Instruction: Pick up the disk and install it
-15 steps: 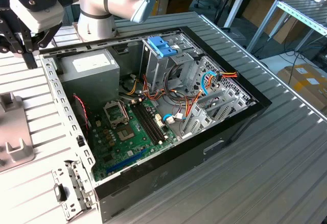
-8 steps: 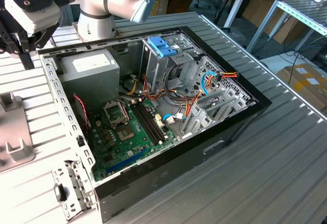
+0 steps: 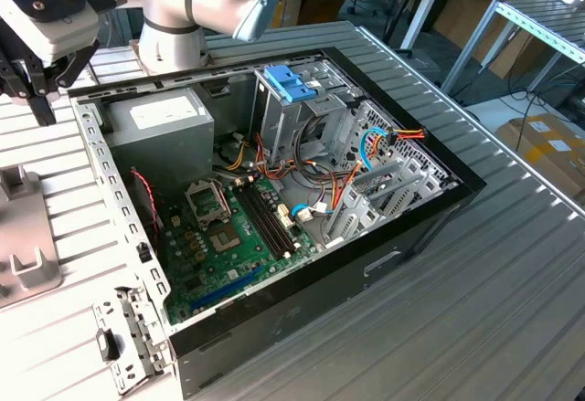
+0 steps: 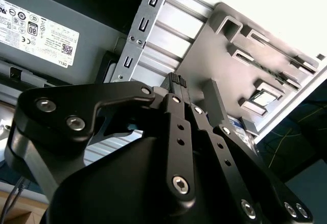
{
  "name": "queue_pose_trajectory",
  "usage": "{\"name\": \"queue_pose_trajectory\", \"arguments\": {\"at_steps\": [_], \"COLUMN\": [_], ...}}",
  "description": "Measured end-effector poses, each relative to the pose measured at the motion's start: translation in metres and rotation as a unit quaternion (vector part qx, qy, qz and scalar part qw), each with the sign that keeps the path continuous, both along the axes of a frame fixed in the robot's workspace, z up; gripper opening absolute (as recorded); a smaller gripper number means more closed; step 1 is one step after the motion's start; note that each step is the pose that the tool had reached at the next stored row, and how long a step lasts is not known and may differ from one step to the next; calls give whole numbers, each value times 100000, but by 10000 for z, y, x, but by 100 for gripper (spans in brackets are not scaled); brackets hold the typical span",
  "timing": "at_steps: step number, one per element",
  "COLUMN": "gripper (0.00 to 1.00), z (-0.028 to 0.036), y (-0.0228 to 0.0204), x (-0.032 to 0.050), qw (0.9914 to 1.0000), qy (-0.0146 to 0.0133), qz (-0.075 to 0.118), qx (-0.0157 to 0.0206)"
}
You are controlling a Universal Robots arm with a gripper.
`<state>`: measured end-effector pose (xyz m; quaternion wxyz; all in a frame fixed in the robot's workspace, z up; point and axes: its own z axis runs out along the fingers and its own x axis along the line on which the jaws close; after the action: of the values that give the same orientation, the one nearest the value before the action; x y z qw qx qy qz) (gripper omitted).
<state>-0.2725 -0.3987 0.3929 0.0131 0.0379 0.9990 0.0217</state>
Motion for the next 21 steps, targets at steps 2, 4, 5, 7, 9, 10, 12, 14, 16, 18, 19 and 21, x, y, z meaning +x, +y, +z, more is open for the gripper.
{"name": "queue_pose_trajectory", "arguments": {"at_steps": [2, 4, 5, 7, 9, 10, 12, 14, 16, 18, 19, 21], "gripper": [11, 11, 11, 11, 11, 11, 11, 11, 11, 11, 11, 11], "z": [0, 0, 0, 0, 0, 0, -1, -1, -1, -1, -1, -1], "y": [0, 0, 0, 0, 0, 0, 0, 0, 0, 0, 0, 0], "x": [-18, -34, -41, -64, -84, -101, -140, -161, -194, -215, -224, -245], "qw": [100000, 100000, 100000, 100000, 100000, 100000, 100000, 100000, 100000, 100000, 100000, 100000], "qy": [-2, 1, 2, 2, 2, 4, -1, 2, 0, 2, 0, 1], "qz": [1, 1, 0, -3, 0, -2, -3, -3, -2, 0, -1, -3], "qx": [1, -2, -1, -2, -1, -3, 1, -1, 0, -1, 1, -2]}}
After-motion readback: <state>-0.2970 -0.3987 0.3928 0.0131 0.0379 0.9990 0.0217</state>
